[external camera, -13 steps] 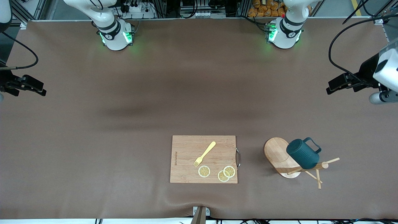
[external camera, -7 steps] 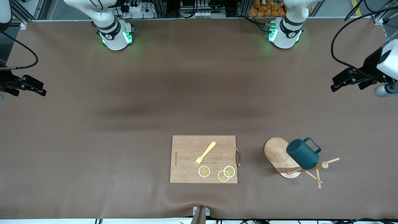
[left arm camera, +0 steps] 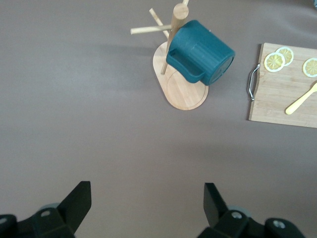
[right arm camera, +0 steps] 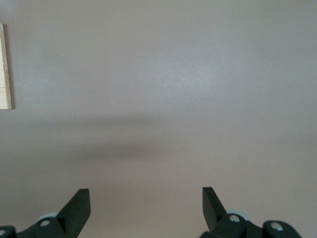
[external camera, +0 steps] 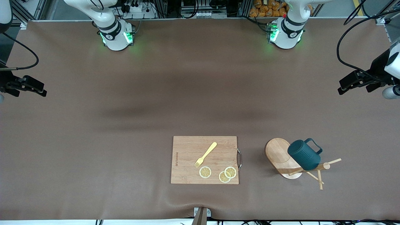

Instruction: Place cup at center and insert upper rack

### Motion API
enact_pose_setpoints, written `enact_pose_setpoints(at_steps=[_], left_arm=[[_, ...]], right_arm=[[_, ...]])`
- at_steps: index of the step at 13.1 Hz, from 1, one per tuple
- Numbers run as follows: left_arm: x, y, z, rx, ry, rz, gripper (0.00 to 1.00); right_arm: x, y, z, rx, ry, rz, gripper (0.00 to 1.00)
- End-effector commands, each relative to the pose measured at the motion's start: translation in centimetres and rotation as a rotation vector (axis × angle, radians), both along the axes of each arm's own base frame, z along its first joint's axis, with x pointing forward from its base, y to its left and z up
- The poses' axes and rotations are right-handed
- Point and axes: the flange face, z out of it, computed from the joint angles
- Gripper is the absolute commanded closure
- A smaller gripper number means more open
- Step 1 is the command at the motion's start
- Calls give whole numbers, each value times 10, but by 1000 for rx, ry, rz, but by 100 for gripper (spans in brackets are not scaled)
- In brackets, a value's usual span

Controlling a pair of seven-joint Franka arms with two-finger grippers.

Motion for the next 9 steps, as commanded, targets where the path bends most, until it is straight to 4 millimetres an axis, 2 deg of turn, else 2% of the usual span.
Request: enact_pose_setpoints(at_steps=[1, 5, 6, 9], left_arm=[[-14, 3, 9, 22, 4, -7, 0], [-20, 4, 14, 23, 16, -2, 0], [-20, 10, 14, 23, 16, 9, 0], [-23, 13, 19, 24, 10, 0, 0]], right_arm=[[-5, -5, 2, -9, -6, 6, 0], [-4, -5, 1, -9, -4, 6, 0], [-4, -5, 1, -9, -6, 6, 0], [-4, -5, 1, -9, -4, 6, 0]])
